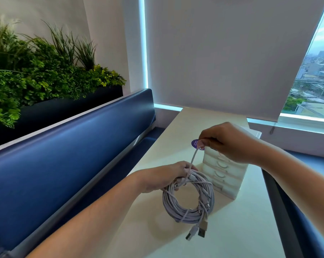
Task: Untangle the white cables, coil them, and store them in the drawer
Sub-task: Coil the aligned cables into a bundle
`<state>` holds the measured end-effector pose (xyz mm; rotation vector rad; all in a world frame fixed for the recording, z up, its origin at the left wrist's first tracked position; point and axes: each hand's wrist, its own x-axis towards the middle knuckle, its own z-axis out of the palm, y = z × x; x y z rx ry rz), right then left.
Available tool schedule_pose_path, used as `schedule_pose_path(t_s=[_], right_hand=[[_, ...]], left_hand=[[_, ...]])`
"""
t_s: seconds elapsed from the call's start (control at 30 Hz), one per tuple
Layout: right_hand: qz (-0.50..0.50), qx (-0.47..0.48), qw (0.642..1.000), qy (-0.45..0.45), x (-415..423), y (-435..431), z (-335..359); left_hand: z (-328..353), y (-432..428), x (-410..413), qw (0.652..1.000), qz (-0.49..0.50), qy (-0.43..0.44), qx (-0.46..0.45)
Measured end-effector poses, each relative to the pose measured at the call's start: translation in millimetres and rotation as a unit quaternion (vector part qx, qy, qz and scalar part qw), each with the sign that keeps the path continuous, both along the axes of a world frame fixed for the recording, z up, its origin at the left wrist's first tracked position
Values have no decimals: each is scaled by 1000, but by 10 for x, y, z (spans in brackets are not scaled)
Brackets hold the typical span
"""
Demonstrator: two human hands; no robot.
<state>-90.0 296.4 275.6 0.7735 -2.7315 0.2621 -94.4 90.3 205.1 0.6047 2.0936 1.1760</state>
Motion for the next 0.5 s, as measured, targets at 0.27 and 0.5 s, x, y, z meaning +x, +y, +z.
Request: schedule_pose_path(t_s=[0.27, 0.5], right_hand=[[-10, -37, 998, -48, -198, 170, -60], [25, -212, 974, -74, -67, 149, -451]], left_hand=[[115, -17, 64, 995, 4, 87, 57], [275, -49, 7, 978, 76, 78, 181]])
